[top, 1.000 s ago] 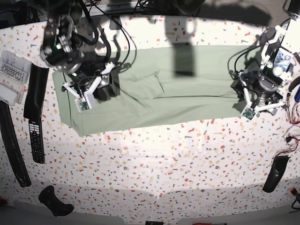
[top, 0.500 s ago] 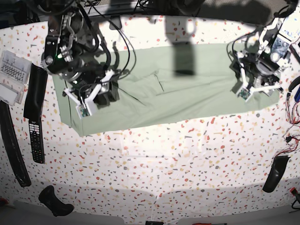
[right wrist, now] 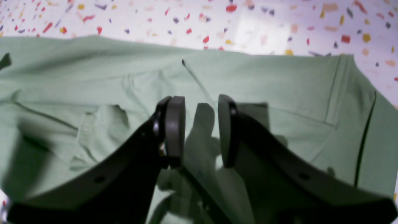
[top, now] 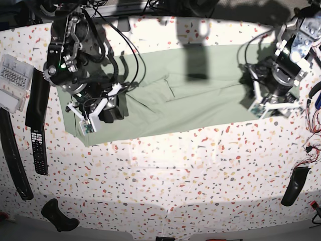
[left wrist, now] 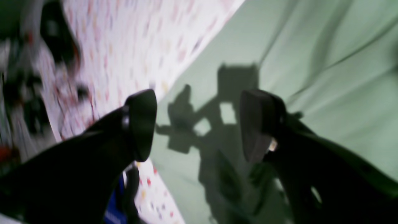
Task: Fold the T-shirt properly
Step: 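Fold the strip end with the left gripper toward the right gripper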
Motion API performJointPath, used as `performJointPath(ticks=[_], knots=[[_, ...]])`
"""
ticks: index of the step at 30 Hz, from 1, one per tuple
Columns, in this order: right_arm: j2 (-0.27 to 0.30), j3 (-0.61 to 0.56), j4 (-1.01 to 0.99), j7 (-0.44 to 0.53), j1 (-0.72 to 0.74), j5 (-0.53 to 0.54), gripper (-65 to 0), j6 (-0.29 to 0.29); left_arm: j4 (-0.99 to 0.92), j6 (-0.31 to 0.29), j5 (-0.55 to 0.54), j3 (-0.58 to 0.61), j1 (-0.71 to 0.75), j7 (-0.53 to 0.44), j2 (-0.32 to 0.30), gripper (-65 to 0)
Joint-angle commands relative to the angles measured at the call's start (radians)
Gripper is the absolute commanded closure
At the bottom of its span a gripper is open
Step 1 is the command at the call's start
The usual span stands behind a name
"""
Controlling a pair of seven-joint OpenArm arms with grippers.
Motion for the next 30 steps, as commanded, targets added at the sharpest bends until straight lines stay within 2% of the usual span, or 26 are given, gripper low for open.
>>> performJointPath(ticks=[1,4,9,12,19,25,27,30], knots=[[0.003,0.003,0.002,0.026,0.011,0.007,-18.0,0.005,-0.02,0.028,0.028,-0.009,-0.009,-0.019,-0.011,-38.7],[0.003,0.003,-0.053,0.029,0.011,0.006,-18.0,0.005,-0.12,0.058,0.043,-0.008,-0.008,-0.013,-0.011,-38.7],[0.005,0.002,-0.206,0.081,0.024,-0.071,-18.0,0.004,-0.197,0.059,0.039,-0.008,-0.003,0.014,-0.012,-38.7],[0.023,0.003,-0.303,0.085,0.05,-0.075,-18.0,0.004,-0.198,0.058,0.045,-0.008,0.0,0.016,-0.012,-38.7],[0.122,0.003,-0.419,0.082,0.111,-0.075,-18.0,0.003,-0.199,-0.045,0.077,-0.008,-0.005,-0.035,-0.019,-38.7],[0.141,0.003,-0.419,0.064,0.117,-0.059,-18.0,0.002,-0.198,-0.043,0.076,-0.008,-0.063,-0.066,-0.052,-38.7],[0.141,0.003,-0.417,0.056,0.122,-0.036,-18.0,0.002,-0.196,-0.043,0.05,-0.008,-0.114,-0.052,-0.066,-38.7],[0.141,0.003,-0.416,0.047,0.134,-0.014,-18.0,0.002,-0.191,-0.043,-0.077,-0.008,-0.206,-0.017,-0.097,-38.7]])
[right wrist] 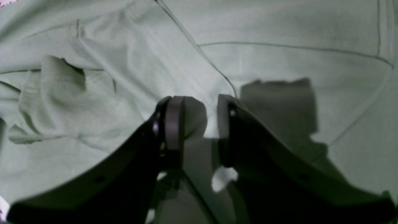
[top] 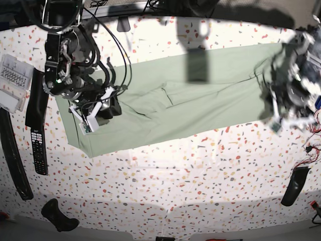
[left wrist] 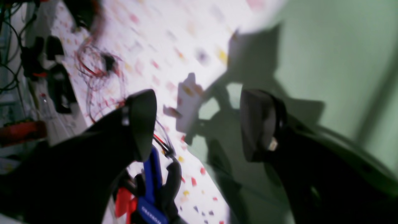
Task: Fold the T-shirt properly
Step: 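Fold the strip end with the left gripper toward the right gripper, then release the cloth and move both grippers away from the strip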
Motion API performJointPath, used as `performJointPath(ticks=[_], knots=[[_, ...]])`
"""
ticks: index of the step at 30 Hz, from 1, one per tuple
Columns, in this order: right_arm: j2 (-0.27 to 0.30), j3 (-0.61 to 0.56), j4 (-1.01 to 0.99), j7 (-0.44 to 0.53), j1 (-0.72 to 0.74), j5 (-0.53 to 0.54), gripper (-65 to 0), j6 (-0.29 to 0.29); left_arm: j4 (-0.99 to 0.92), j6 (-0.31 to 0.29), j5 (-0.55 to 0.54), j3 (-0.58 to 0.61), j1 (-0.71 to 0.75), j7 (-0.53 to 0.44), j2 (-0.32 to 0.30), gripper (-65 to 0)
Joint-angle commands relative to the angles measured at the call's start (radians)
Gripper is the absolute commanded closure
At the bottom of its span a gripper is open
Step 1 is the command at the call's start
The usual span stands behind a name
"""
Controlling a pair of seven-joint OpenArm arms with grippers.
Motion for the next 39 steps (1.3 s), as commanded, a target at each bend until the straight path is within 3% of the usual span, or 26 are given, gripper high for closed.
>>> performJointPath(ticks=[1,7,12,21,27,32,39], knots=[[0.01,0.004,0.009,-0.025,0.013,-0.024,-18.0,-0.019,0.017,0.007,-0.03,-0.008,-0.043,-0.002,-0.028,-38.7],[0.01,0.004,0.125,-0.011,0.017,-0.024,-18.0,-0.018,0.017,-0.008,-0.142,-0.019,-0.131,0.039,-0.047,-38.7],[0.01,0.004,0.302,-0.01,0.012,-0.023,-18.0,-0.018,0.017,-0.057,-0.285,-0.152,-0.122,0.041,-0.021,-38.7],[-0.013,0.004,0.629,-0.013,-0.148,-0.024,-18.0,-0.017,0.011,-0.289,-0.675,-0.585,-0.109,0.205,0.051,-38.7],[-0.015,0.004,0.78,-0.014,-0.341,-0.023,-18.0,-0.017,-0.082,-0.373,-0.854,-0.667,-0.032,0.253,0.055,-38.7],[-0.015,0.004,0.901,-0.038,-0.484,-0.021,-18.0,-0.017,-0.225,-0.378,-0.879,-0.667,-0.022,0.261,0.079,-38.7],[-0.023,0.004,0.986,-0.07,-0.65,-0.024,-18.0,-0.017,-0.253,-0.373,-0.774,-0.669,0.037,0.207,0.089,-38.7]])
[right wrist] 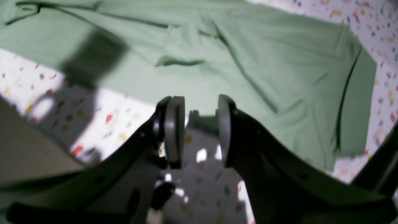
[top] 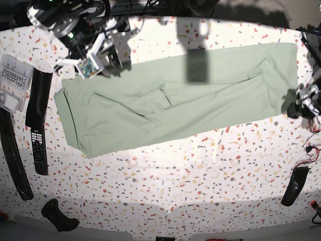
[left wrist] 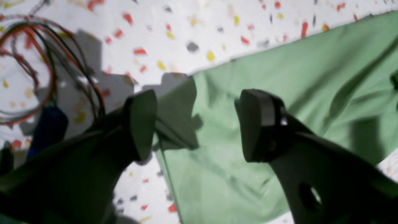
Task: Fold the T-shirt properly
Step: 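Release the cloth and move both grippers away from the strip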
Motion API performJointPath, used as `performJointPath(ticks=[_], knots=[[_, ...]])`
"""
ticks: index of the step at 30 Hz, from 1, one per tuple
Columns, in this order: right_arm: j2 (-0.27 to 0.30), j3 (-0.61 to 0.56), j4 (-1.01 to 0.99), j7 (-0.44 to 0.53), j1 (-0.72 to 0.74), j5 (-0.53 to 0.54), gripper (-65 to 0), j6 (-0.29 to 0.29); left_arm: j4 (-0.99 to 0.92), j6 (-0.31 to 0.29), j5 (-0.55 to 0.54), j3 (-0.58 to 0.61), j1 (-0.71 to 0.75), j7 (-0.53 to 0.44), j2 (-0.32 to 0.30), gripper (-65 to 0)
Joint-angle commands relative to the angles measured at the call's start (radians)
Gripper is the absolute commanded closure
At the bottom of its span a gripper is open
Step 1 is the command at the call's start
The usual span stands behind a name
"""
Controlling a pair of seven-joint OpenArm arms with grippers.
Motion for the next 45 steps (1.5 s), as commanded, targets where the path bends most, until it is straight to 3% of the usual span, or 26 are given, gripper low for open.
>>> performJointPath(ticks=[1,4,7,14,16,17,21,28,30,35,38,41,43,45], knots=[[-0.002,0.004,0.023,0.018,-0.025,0.007,-18.0,0.0,0.013,-0.004,-0.008,-0.009,0.0,-0.024,-0.024,-38.7],[-0.003,0.004,0.023,0.011,-0.097,0.001,-17.5,0.0,0.012,-0.004,-0.008,-0.009,0.037,-0.037,-0.029,-38.7],[-0.003,0.004,0.023,0.011,-0.155,-0.032,-12.5,0.0,0.002,-0.004,-0.008,-0.009,0.065,-0.055,-0.045,-38.7],[-0.003,0.005,0.023,0.006,-0.191,-0.008,-12.5,-0.003,-0.162,0.0,-0.045,-0.031,0.068,-0.078,-0.054,-38.7],[-0.007,0.024,0.023,0.009,-0.186,-0.007,-12.5,-0.071,-0.214,-0.014,-0.099,-0.059,0.068,-0.071,-0.05,-38.7],[-0.013,0.044,0.023,0.009,-0.183,-0.008,-12.5,-0.096,-0.234,-0.035,-0.122,-0.077,0.068,-0.069,-0.045,-38.7],[-0.054,0.186,0.023,0.034,-0.13,0.016,-12.5,-0.105,-0.277,-0.129,-0.225,-0.134,0.076,-0.061,-0.039,-38.7],[-0.103,0.481,0.019,-0.005,-0.006,0.196,-12.5,-0.1,-0.277,-0.17,-0.219,-0.132,0.076,-0.071,-0.039,-38.7],[-0.103,0.554,-0.008,-0.013,-0.004,0.277,-12.5,-0.081,-0.277,-0.17,-0.233,-0.132,0.076,-0.071,-0.039,-38.7],[-0.106,0.605,-0.05,-0.064,-0.003,0.515,-12.5,0.067,-0.277,-0.214,-0.262,-0.13,0.076,-0.064,-0.017,-38.7],[-0.108,0.594,-0.05,-0.067,0.003,0.535,-12.5,0.068,-0.277,-0.225,-0.248,-0.13,0.076,-0.025,0.023,-38.7],[-0.108,0.592,-0.05,-0.083,0.012,0.531,-12.5,0.069,-0.277,-0.226,-0.086,-0.13,0.076,-0.106,0.05,-38.7],[-0.108,0.592,-0.05,-0.086,0.013,0.532,-12.5,0.069,-0.277,-0.173,-0.014,-0.13,0.076,-0.151,0.049,-38.7],[-0.108,0.592,-0.05,-0.086,0.013,0.531,-12.5,0.069,-0.277,-0.164,-0.008,-0.13,0.076,-0.134,0.05,-38.7]])
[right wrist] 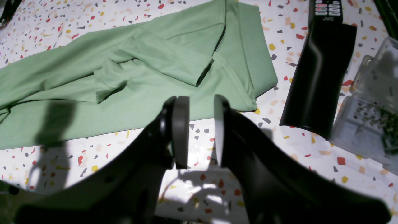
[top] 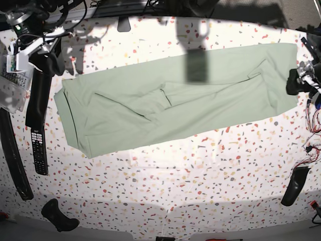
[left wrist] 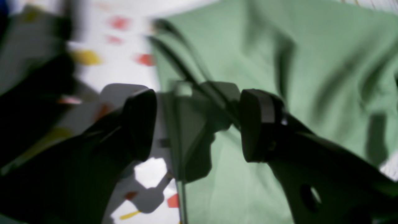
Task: Fold the T-shirt properly
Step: 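Release the cloth and move both grippers away from the strip, then grasp the strip end with the left gripper and fold it inward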
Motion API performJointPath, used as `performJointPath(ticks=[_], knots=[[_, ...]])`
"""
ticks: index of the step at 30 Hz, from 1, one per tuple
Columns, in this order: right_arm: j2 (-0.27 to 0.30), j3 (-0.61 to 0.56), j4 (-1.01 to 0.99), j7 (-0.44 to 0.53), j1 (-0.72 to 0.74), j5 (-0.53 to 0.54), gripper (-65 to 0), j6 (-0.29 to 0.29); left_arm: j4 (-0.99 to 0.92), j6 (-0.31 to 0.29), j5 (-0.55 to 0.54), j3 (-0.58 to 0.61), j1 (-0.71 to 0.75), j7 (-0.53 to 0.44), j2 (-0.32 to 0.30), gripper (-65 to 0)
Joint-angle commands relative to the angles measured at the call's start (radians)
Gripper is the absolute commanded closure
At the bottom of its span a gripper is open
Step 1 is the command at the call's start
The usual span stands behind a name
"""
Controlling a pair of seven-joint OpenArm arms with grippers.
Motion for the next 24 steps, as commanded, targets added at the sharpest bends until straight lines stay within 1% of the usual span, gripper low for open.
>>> performJointPath(ticks=[1,5,6,9,11,14,18,20,22,24], knots=[[0.008,0.004,0.013,0.02,-0.003,0.021,-12.5,0.008,0.011,0.004,0.002,-0.006,-0.007,0.027,-0.02,-38.7],[0.008,0.004,0.013,0.019,-0.003,0.021,-12.5,0.008,0.01,-0.006,0.002,-0.006,-0.007,0.077,0.01,-38.7],[0.008,0.004,0.013,0.017,-0.003,0.022,-12.5,0.008,0.01,-0.017,-0.002,-0.006,-0.007,0.104,0.021,-38.7],[0.011,0.004,0.013,0.017,-0.003,0.022,-12.5,0.008,0.01,-0.055,-0.061,-0.006,-0.006,0.213,0.054,-38.7],[0.011,0.004,0.013,0.016,-0.002,0.022,-12.5,0.008,0.01,-0.072,-0.069,-0.006,-0.004,0.224,0.066,-38.7],[0.011,0.004,0.013,0.013,-0.002,0.022,-12.5,0.008,0.011,-0.071,-0.069,-0.006,-0.005,0.232,0.068,-38.7],[0.01,0.005,0.013,0.013,-0.003,0.022,-12.5,0.008,0.011,-0.071,-0.069,-0.006,-0.005,0.26,0.059,-38.7],[0.011,0.004,0.013,0.01,-0.002,0.022,-12.5,0.008,0.011,-0.071,-0.069,-0.006,-0.004,0.269,0.044,-38.5],[0.011,0.004,0.013,0.01,-0.002,0.022,-12.5,0.008,0.011,-0.071,-0.07,-0.006,-0.005,0.277,0.027,-35.5],[0.011,0.005,0.013,0.01,-0.002,0.022,-12.5,0.008,0.011,-0.071,-0.089,-0.006,-0.005,0.281,0.012,-28.1]])
